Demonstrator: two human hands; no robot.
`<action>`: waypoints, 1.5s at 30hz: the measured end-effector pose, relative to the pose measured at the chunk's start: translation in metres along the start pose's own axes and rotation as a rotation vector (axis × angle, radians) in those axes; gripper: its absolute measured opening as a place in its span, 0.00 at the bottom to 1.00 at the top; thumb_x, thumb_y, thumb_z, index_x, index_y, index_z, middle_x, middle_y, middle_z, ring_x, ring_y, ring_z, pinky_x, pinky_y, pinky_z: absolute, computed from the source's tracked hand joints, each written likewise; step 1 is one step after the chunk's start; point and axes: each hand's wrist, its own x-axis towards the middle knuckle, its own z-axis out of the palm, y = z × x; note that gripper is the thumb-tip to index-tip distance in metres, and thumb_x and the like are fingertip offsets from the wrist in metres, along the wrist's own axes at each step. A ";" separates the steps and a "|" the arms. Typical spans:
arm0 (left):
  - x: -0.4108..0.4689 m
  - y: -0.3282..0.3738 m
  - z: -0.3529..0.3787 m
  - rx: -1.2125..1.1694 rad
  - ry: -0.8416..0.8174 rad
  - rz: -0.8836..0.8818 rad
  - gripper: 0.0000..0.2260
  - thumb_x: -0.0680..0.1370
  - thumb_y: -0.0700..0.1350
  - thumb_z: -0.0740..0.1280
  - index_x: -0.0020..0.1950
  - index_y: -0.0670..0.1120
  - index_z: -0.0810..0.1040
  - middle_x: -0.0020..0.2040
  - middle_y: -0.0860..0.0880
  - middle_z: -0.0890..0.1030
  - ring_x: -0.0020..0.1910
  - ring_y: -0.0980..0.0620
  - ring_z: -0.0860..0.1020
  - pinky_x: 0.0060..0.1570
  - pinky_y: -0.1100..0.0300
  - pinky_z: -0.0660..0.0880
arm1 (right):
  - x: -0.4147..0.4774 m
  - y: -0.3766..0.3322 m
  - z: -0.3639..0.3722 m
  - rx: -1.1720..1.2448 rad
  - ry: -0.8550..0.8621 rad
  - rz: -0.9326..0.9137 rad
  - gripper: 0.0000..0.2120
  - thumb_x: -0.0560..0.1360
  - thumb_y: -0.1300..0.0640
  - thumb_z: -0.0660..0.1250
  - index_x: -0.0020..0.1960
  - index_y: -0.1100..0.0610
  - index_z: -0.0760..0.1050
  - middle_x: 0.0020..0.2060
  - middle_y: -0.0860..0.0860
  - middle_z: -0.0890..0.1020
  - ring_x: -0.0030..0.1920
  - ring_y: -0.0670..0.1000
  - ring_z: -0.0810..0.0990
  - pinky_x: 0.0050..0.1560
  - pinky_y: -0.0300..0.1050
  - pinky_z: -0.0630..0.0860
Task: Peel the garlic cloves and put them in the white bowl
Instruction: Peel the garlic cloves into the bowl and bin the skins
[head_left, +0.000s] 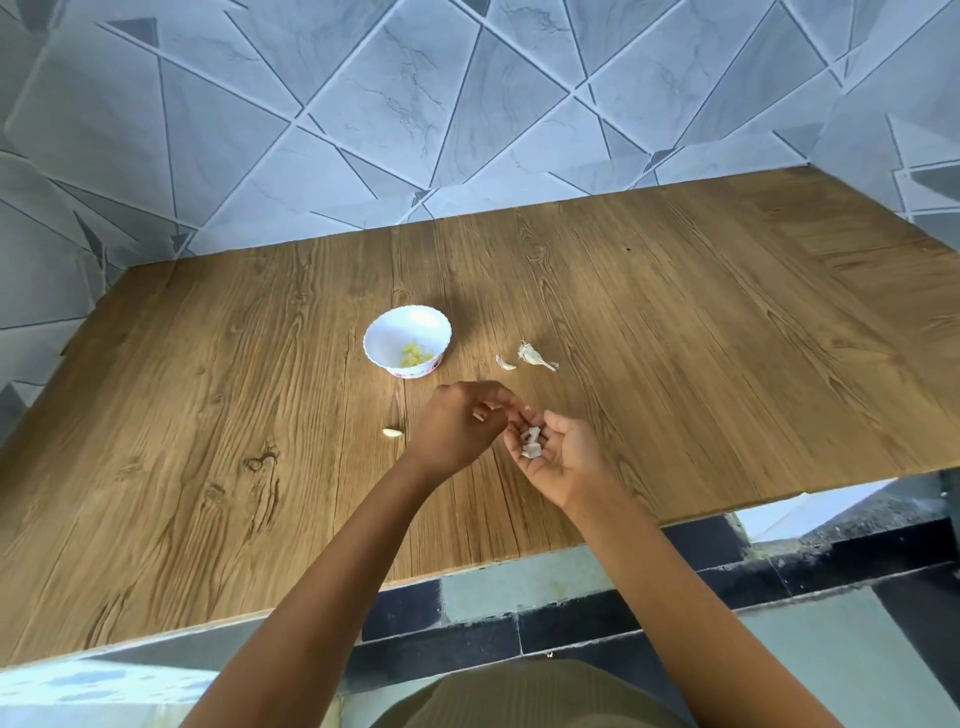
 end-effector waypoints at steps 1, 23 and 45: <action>-0.004 -0.004 -0.002 -0.028 0.040 -0.033 0.09 0.74 0.34 0.67 0.47 0.46 0.84 0.43 0.53 0.84 0.41 0.61 0.80 0.43 0.70 0.74 | 0.001 0.001 0.001 -0.022 -0.011 0.011 0.15 0.82 0.60 0.52 0.43 0.66 0.72 0.39 0.60 0.77 0.41 0.54 0.77 0.40 0.45 0.78; -0.292 -0.009 -0.044 -0.341 1.316 -0.982 0.09 0.75 0.33 0.68 0.45 0.46 0.82 0.40 0.50 0.83 0.37 0.57 0.78 0.45 0.60 0.75 | -0.040 0.204 0.035 -0.825 -0.340 0.858 0.16 0.82 0.61 0.51 0.44 0.65 0.73 0.38 0.57 0.78 0.40 0.52 0.77 0.38 0.41 0.79; -0.570 -0.370 -0.017 -0.777 1.531 -1.463 0.08 0.77 0.36 0.63 0.49 0.43 0.81 0.38 0.48 0.80 0.38 0.52 0.76 0.43 0.59 0.75 | 0.113 0.665 -0.137 -1.336 -0.021 0.841 0.17 0.83 0.62 0.49 0.43 0.65 0.72 0.38 0.57 0.76 0.38 0.51 0.75 0.39 0.39 0.74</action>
